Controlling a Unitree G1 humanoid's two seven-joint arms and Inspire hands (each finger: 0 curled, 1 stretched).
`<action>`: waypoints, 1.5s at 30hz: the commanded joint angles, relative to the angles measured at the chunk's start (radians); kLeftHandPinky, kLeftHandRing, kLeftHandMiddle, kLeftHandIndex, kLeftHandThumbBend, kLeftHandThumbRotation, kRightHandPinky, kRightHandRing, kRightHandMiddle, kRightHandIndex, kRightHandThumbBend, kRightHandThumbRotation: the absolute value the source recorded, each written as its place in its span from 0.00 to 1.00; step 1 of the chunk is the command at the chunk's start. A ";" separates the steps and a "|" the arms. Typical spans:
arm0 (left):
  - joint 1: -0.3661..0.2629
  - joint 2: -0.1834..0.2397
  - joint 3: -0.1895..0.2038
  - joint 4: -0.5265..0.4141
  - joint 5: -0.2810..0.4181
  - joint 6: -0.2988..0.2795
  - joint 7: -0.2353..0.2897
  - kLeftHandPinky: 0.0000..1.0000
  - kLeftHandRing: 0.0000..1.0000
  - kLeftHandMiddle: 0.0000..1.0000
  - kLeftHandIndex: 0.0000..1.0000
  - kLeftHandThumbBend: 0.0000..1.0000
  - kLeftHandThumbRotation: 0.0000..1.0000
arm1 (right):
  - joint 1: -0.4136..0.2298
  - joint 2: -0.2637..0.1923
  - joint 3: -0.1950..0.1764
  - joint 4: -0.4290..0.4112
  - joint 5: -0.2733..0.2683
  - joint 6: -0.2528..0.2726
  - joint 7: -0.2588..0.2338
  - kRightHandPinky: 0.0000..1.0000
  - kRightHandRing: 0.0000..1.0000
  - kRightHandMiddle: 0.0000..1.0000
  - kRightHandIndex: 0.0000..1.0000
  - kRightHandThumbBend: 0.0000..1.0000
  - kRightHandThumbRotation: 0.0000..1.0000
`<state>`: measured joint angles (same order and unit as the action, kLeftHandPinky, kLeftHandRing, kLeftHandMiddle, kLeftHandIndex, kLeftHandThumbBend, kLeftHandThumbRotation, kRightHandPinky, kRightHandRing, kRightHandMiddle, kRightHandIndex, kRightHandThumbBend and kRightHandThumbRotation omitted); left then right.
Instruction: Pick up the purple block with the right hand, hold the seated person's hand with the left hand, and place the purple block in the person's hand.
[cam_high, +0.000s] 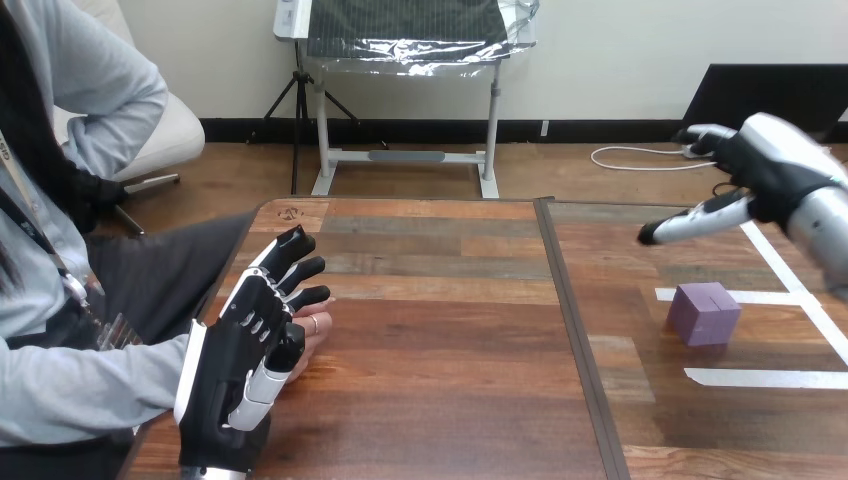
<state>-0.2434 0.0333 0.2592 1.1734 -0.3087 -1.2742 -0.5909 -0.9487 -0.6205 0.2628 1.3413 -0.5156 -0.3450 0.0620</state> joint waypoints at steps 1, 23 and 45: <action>-0.051 0.006 0.009 -0.025 -0.007 -0.001 0.000 0.74 0.83 0.87 0.85 1.00 0.78 | -0.094 0.021 0.007 0.004 -0.011 0.030 -0.007 0.83 0.96 0.94 0.94 1.00 0.34; -0.038 0.012 0.008 -0.031 0.003 -0.021 0.023 0.75 0.83 0.86 0.84 1.00 0.79 | -0.093 0.066 0.055 0.025 -0.073 0.146 0.019 0.80 0.94 0.98 0.96 1.00 0.44; -0.027 0.020 0.003 -0.031 0.004 -0.043 0.025 0.75 0.84 0.87 0.85 1.00 0.80 | -0.040 0.091 0.087 0.038 -0.108 0.215 0.030 0.79 0.93 1.00 0.98 1.00 0.41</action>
<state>-0.2366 0.0391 0.2588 1.1733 -0.3043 -1.2951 -0.5579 -0.9488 -0.5444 0.3409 1.3860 -0.6168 -0.1296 0.1018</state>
